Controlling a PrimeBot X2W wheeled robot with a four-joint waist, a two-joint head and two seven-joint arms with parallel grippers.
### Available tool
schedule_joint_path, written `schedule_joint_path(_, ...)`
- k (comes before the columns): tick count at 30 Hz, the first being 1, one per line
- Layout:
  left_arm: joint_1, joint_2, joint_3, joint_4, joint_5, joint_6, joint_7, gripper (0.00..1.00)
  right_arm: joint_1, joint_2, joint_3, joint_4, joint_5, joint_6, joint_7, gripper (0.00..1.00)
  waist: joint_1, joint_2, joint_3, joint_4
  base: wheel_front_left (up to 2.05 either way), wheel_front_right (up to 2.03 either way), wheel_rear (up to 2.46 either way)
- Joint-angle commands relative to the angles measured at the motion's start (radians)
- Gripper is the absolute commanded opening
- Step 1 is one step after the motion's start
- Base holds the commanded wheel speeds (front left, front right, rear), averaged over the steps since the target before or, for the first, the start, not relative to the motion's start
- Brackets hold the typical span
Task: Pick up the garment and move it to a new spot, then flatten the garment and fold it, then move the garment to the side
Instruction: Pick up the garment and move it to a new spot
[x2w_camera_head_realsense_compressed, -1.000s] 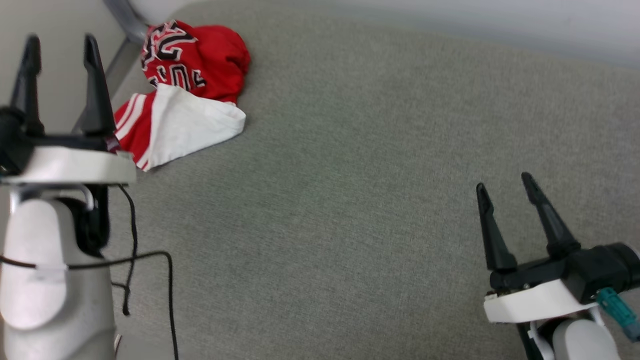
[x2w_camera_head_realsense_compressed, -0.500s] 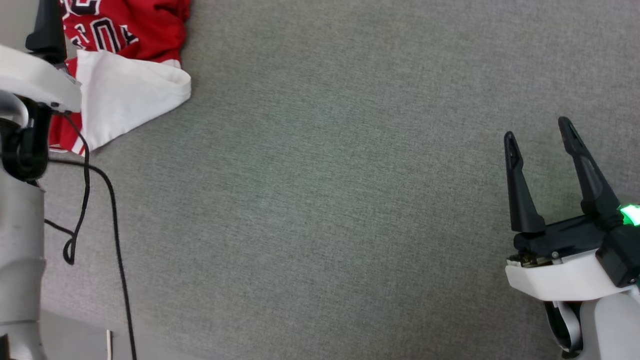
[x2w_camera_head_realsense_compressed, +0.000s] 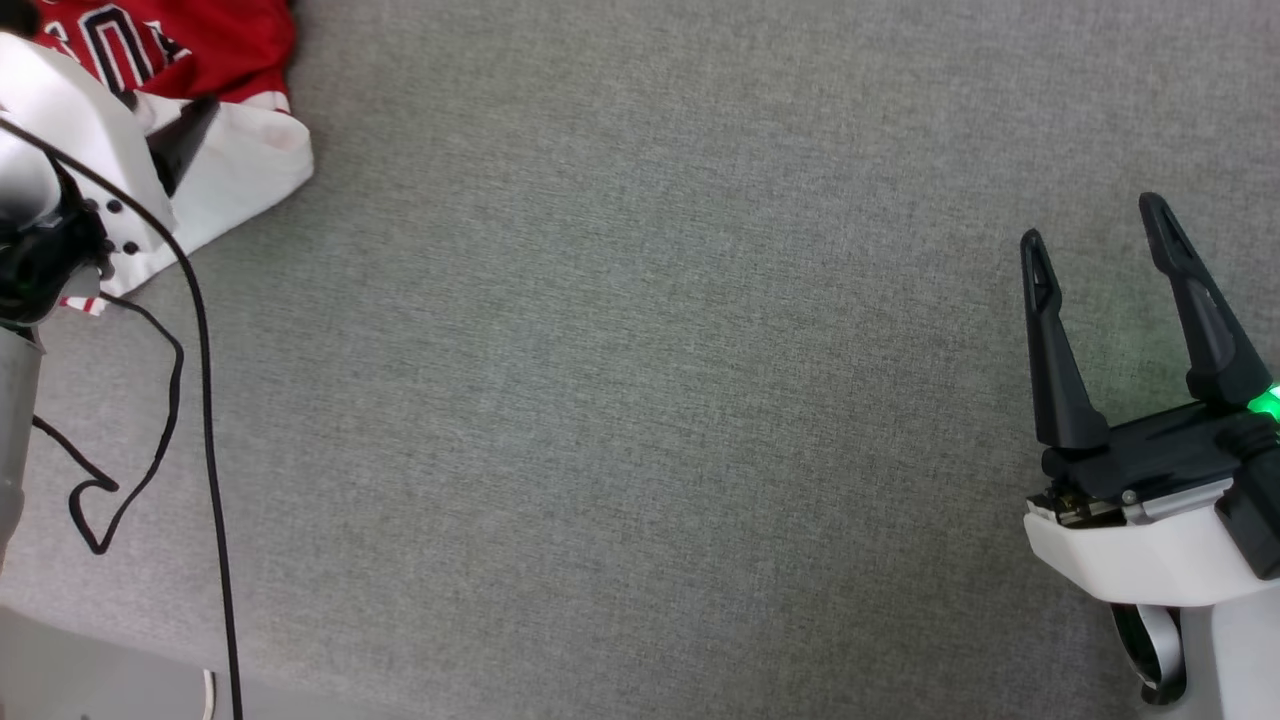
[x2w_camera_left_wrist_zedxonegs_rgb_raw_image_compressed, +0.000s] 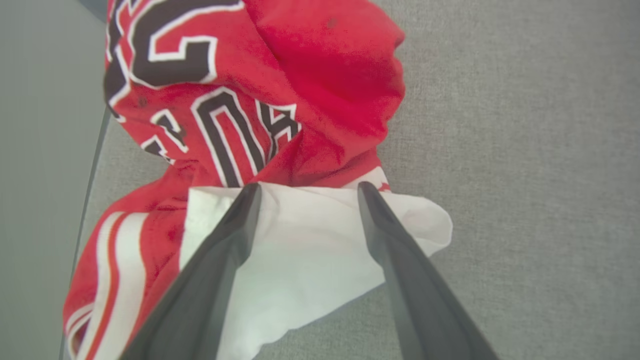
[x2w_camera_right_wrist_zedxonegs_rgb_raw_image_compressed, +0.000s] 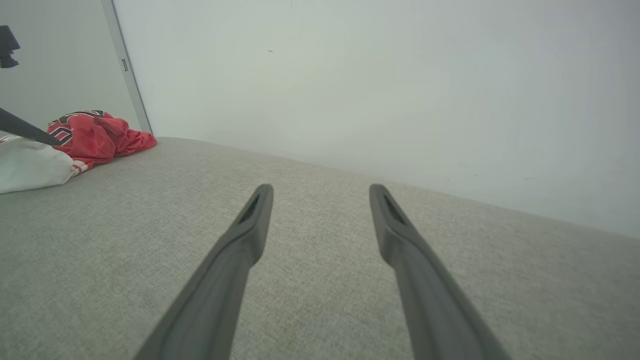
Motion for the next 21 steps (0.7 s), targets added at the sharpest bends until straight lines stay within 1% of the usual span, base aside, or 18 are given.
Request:
schedule_joint_path(1,-0.019,0.012,-0.014,0.012,-0.006,0.000,0.025,1.00,-0.018,-0.007,0.003,-0.009,-0.004,-0.001,-0.003,1.00,-0.0001,0.0000,0.018,-0.008,0.00,0.00,0.00)
schedule_joint_path(5,-0.040,0.022,-0.060,0.066,-0.021,0.000,0.121,1.00,-0.027,-0.011,0.010,-0.017,-0.003,-0.001,-0.003,1.00,-0.0001,0.0000,0.045,-0.023,0.00,0.00,0.00)
schedule_joint_path(8,-0.046,0.017,-0.078,0.105,-0.041,0.000,0.176,1.00,-0.034,-0.009,0.010,-0.024,0.002,-0.001,-0.003,1.00,-0.0001,0.0000,0.061,-0.034,0.00,0.00,0.00)
schedule_joint_path(12,-0.047,-0.009,-0.095,0.137,-0.077,0.000,0.208,1.00,-0.040,-0.007,0.010,-0.032,0.003,-0.001,-0.003,1.00,-0.0001,0.0000,0.077,-0.041,0.00,0.00,0.00)
schedule_joint_path(14,-0.048,-0.010,-0.120,0.143,-0.074,0.000,0.215,1.00,-0.042,-0.007,0.012,-0.035,0.002,-0.001,-0.003,1.00,-0.0001,0.0000,0.080,-0.042,0.00,0.00,0.00)
schedule_joint_path(15,-0.047,-0.012,-0.130,0.142,-0.077,0.000,0.214,0.92,-0.042,-0.007,0.014,-0.036,0.001,-0.001,-0.003,1.00,-0.0001,0.0000,0.081,-0.042,0.00,0.00,0.00)
schedule_joint_path(16,-0.048,-0.014,-0.137,0.140,-0.085,0.000,0.209,0.27,-0.043,-0.007,0.015,-0.037,0.001,-0.001,-0.003,1.00,-0.0001,0.0000,0.081,-0.042,0.00,0.00,0.00)
schedule_joint_path(17,-0.049,-0.016,-0.145,0.135,-0.092,0.000,0.202,0.00,-0.045,-0.006,0.016,-0.038,0.002,-0.001,-0.003,1.00,-0.0001,0.0000,0.079,-0.041,0.00,0.00,0.00)
schedule_joint_path(19,-0.052,-0.010,-0.164,0.123,-0.098,0.000,0.186,0.00,-0.046,-0.006,0.017,-0.035,0.004,-0.001,-0.003,1.00,-0.0001,0.0000,0.067,-0.038,0.00,0.00,0.00)
schedule_joint_path(21,-0.064,0.016,-0.182,0.103,-0.091,-0.001,0.151,0.00,-0.045,-0.005,0.020,-0.029,0.007,-0.001,-0.003,1.00,-0.0001,0.0000,0.049,-0.035,0.00,0.00,0.00)
